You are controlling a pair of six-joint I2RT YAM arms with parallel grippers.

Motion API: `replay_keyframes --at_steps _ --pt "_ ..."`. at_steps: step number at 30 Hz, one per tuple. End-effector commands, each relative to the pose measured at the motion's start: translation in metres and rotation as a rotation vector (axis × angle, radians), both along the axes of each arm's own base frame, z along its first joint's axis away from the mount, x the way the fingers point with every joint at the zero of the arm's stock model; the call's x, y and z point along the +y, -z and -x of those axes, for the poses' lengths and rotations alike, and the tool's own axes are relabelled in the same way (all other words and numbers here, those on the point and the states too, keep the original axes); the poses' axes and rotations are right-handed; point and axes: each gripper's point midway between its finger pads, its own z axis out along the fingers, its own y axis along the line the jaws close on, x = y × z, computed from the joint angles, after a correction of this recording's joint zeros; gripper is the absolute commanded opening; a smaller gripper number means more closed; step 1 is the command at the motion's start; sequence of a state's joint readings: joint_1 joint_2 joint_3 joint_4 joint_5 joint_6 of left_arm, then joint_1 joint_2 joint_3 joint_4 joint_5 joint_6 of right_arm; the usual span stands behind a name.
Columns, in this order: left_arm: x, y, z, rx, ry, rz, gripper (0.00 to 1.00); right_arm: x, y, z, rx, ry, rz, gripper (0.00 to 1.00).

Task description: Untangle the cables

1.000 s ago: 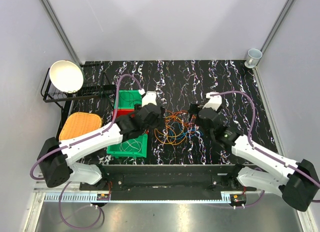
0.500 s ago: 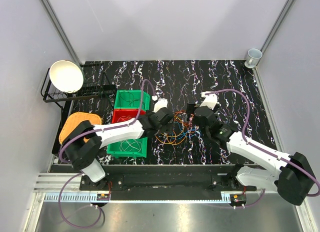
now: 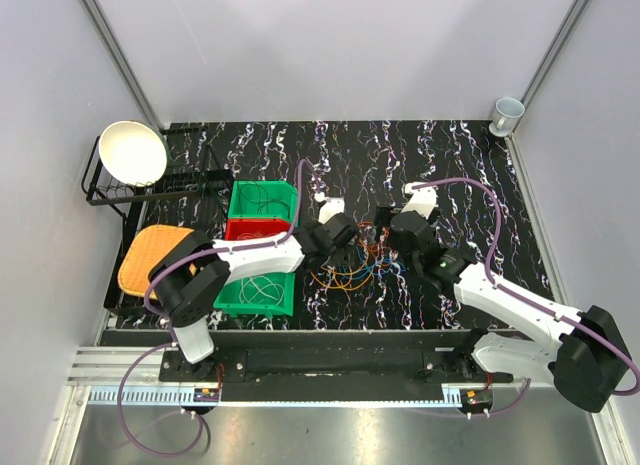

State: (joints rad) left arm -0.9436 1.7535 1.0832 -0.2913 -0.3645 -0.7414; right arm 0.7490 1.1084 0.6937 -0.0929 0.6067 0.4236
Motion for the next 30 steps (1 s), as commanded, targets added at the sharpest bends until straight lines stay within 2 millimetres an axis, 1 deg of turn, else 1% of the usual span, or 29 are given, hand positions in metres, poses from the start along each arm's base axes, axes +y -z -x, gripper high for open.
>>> replay_keyframes --at_steps 1,2,3,5,6,7,9,10,11,12,14,15,17,19,21,22,23,25,26,28,30 --pt "-0.018 -0.010 -0.011 -0.019 0.001 0.058 0.66 0.005 -0.021 -0.009 -0.054 0.005 -0.055 0.99" --pt "-0.020 -0.010 -0.011 -0.017 0.004 0.060 0.64 0.005 -0.021 -0.009 -0.053 0.005 -0.054 1.00" --pt "-0.020 -0.008 -0.011 -0.012 0.004 0.053 0.58 0.006 -0.021 -0.009 -0.052 0.003 -0.055 1.00" --pt "-0.021 -0.009 -0.012 -0.010 0.002 0.051 0.54 0.005 -0.020 -0.009 -0.050 0.003 -0.055 1.00" --pt "-0.021 -0.009 -0.011 -0.010 0.003 0.052 0.42 0.005 -0.019 -0.009 -0.050 0.005 -0.055 1.00" --pt "-0.020 -0.008 -0.011 -0.006 0.003 0.051 0.33 0.006 -0.021 -0.009 -0.053 0.003 -0.056 1.00" --pt "-0.020 -0.011 -0.011 -0.009 0.002 0.052 0.04 0.005 -0.020 -0.009 -0.051 0.003 -0.057 1.00" --pt "-0.019 -0.014 -0.010 -0.009 0.001 0.050 0.00 0.005 -0.021 -0.010 -0.053 0.004 -0.057 1.00" --pt "-0.020 -0.018 -0.009 -0.014 0.005 0.052 0.00 0.006 -0.021 -0.010 -0.052 0.002 -0.058 1.00" --pt "-0.021 -0.030 -0.010 -0.036 0.003 0.070 0.00 0.005 -0.020 -0.010 -0.050 0.003 -0.055 1.00" --pt "-0.020 -0.046 -0.010 -0.056 0.007 0.083 0.00 0.006 -0.020 -0.010 -0.051 0.000 -0.055 1.00" --pt "-0.020 -0.063 -0.010 -0.079 0.010 0.108 0.00 0.006 -0.021 -0.010 -0.052 0.002 -0.058 1.00" --pt "-0.018 -0.079 -0.009 -0.098 0.017 0.120 0.00 0.006 -0.020 -0.009 -0.050 0.000 -0.056 1.00" --pt "-0.016 -0.106 -0.008 -0.127 0.025 0.151 0.00 0.005 -0.019 -0.010 -0.048 0.002 -0.055 1.00" --pt "-0.014 -0.118 -0.005 -0.132 0.034 0.160 0.00 0.006 -0.020 -0.009 -0.051 0.000 -0.057 1.00" --pt "-0.014 -0.134 -0.004 -0.152 0.040 0.187 0.00 0.005 -0.020 -0.009 -0.050 0.002 -0.056 1.00" --pt "-0.012 -0.140 -0.002 -0.153 0.046 0.188 0.00 0.005 -0.020 -0.009 -0.051 0.004 -0.058 1.00" --pt "-0.010 -0.171 -0.001 -0.194 0.059 0.233 0.00 0.005 -0.021 -0.009 -0.054 0.004 -0.061 1.00" --pt "-0.007 -0.179 0.001 -0.205 0.071 0.227 0.00 0.004 -0.020 -0.009 -0.053 0.005 -0.058 1.00" --pt "-0.005 -0.214 0.002 -0.262 0.092 0.274 0.00 0.004 -0.021 -0.009 -0.054 0.007 -0.062 1.00" --pt "-0.001 -0.235 0.004 -0.304 0.109 0.293 0.00 0.003 -0.021 -0.009 -0.057 0.011 -0.064 0.99"
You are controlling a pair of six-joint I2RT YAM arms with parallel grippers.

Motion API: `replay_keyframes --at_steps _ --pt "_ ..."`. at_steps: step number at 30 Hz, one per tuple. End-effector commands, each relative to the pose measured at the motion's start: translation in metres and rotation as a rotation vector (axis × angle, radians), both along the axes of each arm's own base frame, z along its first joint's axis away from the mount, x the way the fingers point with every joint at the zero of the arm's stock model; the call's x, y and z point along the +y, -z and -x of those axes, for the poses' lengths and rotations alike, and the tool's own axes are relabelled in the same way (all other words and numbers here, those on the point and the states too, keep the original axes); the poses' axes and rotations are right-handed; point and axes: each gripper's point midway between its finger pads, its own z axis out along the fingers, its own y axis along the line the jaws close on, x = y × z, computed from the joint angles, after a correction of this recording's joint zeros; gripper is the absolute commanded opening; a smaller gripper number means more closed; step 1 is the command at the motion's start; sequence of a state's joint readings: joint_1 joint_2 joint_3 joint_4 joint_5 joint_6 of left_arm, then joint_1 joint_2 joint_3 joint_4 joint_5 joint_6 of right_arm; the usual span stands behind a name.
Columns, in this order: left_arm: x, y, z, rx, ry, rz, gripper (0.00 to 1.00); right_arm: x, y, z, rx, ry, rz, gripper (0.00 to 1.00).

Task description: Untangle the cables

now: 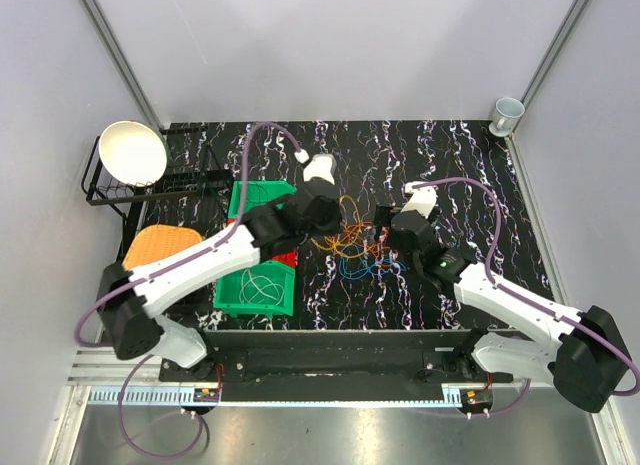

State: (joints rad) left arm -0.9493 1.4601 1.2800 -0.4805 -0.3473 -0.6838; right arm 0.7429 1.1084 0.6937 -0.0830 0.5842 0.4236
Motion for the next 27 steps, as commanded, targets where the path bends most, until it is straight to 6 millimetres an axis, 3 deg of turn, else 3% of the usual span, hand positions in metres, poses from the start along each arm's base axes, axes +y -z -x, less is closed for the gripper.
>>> replay_keyframes --at_steps 1,2,5,6,9,10,14,17,18,20,27 --pt "0.010 -0.080 0.006 -0.148 0.042 0.095 0.00 0.000 -0.020 -0.008 -0.057 0.027 -0.051 0.99" --pt "0.013 -0.086 0.005 -0.169 0.040 0.101 0.00 0.000 -0.020 -0.007 -0.056 0.027 -0.050 0.99" --pt "0.017 -0.073 0.003 -0.175 0.018 0.117 0.03 -0.001 -0.020 -0.007 -0.058 0.029 -0.053 0.98" --pt "0.021 -0.051 0.000 -0.132 0.004 0.098 0.02 -0.001 -0.020 -0.007 -0.057 0.029 -0.052 0.98" --pt "0.009 -0.016 0.008 -0.003 0.045 0.113 0.00 0.000 -0.020 -0.007 -0.058 0.027 -0.053 0.98" --pt "0.007 -0.013 0.012 0.014 0.055 0.124 0.00 -0.001 -0.020 -0.007 -0.059 0.029 -0.052 0.98" --pt "0.006 -0.027 0.015 -0.086 0.062 0.224 0.00 -0.002 -0.021 -0.007 -0.061 0.032 -0.055 0.98" --pt "0.029 -0.011 0.011 -0.019 0.001 0.159 0.00 -0.002 -0.019 -0.007 -0.058 0.031 -0.052 0.98" --pt "0.026 -0.030 0.008 -0.044 0.014 0.164 0.00 -0.002 -0.019 -0.007 -0.058 0.032 -0.051 0.98" --pt "0.024 -0.040 0.008 -0.085 0.044 0.154 0.00 -0.001 -0.021 -0.007 -0.062 0.031 -0.057 0.98" --pt "0.029 -0.045 0.008 -0.100 0.042 0.135 0.00 -0.001 -0.021 -0.007 -0.062 0.032 -0.055 0.98"
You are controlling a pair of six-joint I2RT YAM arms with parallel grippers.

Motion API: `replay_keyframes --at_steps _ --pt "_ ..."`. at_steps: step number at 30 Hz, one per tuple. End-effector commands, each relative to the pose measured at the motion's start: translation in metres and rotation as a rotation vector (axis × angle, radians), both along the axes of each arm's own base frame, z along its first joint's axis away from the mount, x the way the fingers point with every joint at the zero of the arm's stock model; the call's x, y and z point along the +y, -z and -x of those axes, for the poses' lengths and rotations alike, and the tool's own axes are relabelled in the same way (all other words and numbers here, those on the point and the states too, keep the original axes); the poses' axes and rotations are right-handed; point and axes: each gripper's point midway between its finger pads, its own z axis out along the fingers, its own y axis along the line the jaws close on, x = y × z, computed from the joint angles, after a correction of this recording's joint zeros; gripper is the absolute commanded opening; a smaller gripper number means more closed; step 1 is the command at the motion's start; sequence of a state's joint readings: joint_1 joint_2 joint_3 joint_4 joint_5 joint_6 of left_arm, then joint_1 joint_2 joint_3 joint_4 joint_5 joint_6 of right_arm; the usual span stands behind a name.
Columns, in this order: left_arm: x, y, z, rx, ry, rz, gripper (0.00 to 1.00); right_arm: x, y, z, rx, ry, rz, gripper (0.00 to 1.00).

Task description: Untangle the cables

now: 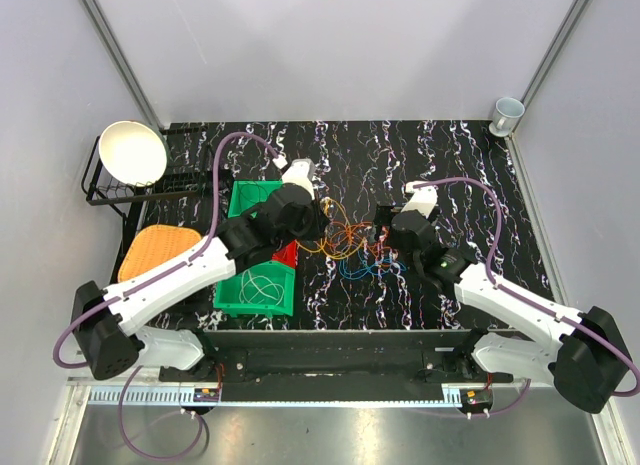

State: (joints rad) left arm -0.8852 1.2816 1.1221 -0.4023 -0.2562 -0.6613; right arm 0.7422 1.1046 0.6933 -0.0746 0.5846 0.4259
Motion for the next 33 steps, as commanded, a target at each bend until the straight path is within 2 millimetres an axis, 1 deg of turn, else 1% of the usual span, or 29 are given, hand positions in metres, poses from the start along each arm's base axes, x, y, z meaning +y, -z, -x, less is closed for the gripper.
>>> replay_keyframes --at_steps 1,4,5,7,8,10,11,13,14,16,17,18,19,21,22,24,25,29,31,33 --pt "0.002 -0.035 -0.005 -0.087 -0.001 0.034 0.00 -0.002 -0.017 -0.006 -0.051 0.029 -0.045 0.98" --pt "0.012 -0.051 -0.012 -0.126 -0.033 0.016 0.00 -0.002 -0.017 -0.006 -0.051 0.028 -0.044 0.98" --pt "0.015 -0.061 -0.015 -0.148 -0.039 0.010 0.00 -0.001 -0.017 -0.006 -0.050 0.026 -0.041 0.98" --pt "0.025 -0.069 -0.022 -0.170 -0.075 -0.013 0.00 -0.001 -0.017 -0.006 -0.049 0.027 -0.042 0.98" --pt "0.029 -0.078 -0.028 -0.183 -0.093 -0.007 0.00 -0.001 -0.017 -0.007 -0.050 0.028 -0.042 0.98" --pt "0.034 -0.084 -0.034 -0.193 -0.106 -0.018 0.00 -0.001 -0.017 -0.006 -0.050 0.027 -0.043 0.98" --pt "0.037 -0.093 -0.039 -0.207 -0.118 -0.012 0.00 -0.002 -0.017 -0.006 -0.050 0.030 -0.042 0.98" --pt "0.041 -0.101 -0.044 -0.224 -0.126 -0.014 0.00 -0.002 -0.018 -0.007 -0.052 0.028 -0.045 0.98" --pt "0.044 -0.111 -0.049 -0.240 -0.137 -0.006 0.00 -0.002 -0.017 -0.006 -0.051 0.028 -0.044 0.98" --pt "0.049 -0.121 -0.054 -0.263 -0.144 -0.012 0.00 -0.001 -0.017 -0.006 -0.050 0.027 -0.044 0.98" --pt "0.053 -0.133 -0.059 -0.282 -0.159 -0.001 0.00 -0.001 -0.016 -0.007 -0.048 0.027 -0.042 0.98" --pt "0.056 -0.138 -0.061 -0.294 -0.167 -0.003 0.00 -0.001 -0.017 -0.006 -0.049 0.025 -0.043 0.98" --pt "0.060 -0.150 -0.064 -0.317 -0.176 0.001 0.00 -0.001 -0.018 -0.007 -0.052 0.027 -0.045 0.98" --pt "0.069 -0.159 -0.071 -0.337 -0.202 -0.004 0.00 -0.001 -0.017 -0.007 -0.048 0.025 -0.041 0.98" --pt "0.073 -0.169 -0.073 -0.357 -0.209 -0.005 0.00 -0.001 -0.017 -0.007 -0.050 0.026 -0.040 0.98" --pt "0.082 -0.178 -0.078 -0.370 -0.234 -0.006 0.00 0.000 -0.017 -0.007 -0.048 0.023 -0.041 0.98" --pt "0.085 -0.186 -0.080 -0.387 -0.239 -0.007 0.00 0.000 -0.017 -0.007 -0.048 0.023 -0.041 0.98" --pt "0.101 -0.200 -0.084 -0.417 -0.274 -0.018 0.00 0.000 -0.017 -0.007 -0.050 0.024 -0.040 0.98" --pt "0.109 -0.199 -0.084 -0.417 -0.299 -0.042 0.00 0.000 -0.016 -0.007 -0.047 0.023 -0.040 0.98" --pt "0.122 -0.198 -0.084 -0.416 -0.344 -0.067 0.00 0.000 -0.016 -0.007 -0.046 0.024 -0.041 0.98"
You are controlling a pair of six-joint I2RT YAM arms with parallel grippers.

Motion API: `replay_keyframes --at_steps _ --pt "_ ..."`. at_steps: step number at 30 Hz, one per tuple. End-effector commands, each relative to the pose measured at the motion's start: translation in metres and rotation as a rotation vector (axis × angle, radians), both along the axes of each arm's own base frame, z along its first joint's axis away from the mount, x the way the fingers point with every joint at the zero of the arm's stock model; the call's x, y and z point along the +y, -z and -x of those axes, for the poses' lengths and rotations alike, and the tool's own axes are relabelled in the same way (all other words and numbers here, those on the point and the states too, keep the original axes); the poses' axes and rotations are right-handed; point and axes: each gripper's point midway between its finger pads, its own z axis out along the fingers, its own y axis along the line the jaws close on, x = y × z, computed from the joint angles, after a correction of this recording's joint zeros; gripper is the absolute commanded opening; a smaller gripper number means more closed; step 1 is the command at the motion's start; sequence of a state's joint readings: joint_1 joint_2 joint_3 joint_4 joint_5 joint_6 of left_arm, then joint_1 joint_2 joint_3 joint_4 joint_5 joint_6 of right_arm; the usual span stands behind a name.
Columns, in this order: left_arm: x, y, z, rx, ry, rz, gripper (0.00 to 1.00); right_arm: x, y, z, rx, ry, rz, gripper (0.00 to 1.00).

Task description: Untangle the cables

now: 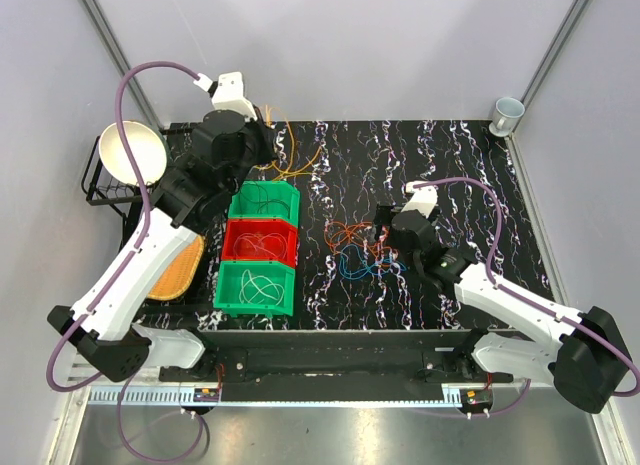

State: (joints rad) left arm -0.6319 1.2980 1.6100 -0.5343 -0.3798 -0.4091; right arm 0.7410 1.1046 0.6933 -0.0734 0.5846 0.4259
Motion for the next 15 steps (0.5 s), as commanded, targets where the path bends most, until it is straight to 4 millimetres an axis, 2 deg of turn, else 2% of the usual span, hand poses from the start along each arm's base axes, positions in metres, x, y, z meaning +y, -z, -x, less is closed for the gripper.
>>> replay_keyframes --at_steps 1,7,15 --pt "0.030 -0.011 -0.001 -0.032 -0.099 -0.054 0.00 0.000 -0.016 -0.007 -0.045 0.022 -0.040 0.98" --pt "0.063 0.019 -0.005 0.025 -0.229 -0.115 0.00 0.001 -0.017 -0.007 -0.047 0.021 -0.041 0.98" --pt "0.077 0.036 -0.010 0.061 -0.254 -0.107 0.00 0.001 -0.015 -0.007 -0.043 0.021 -0.038 0.98"
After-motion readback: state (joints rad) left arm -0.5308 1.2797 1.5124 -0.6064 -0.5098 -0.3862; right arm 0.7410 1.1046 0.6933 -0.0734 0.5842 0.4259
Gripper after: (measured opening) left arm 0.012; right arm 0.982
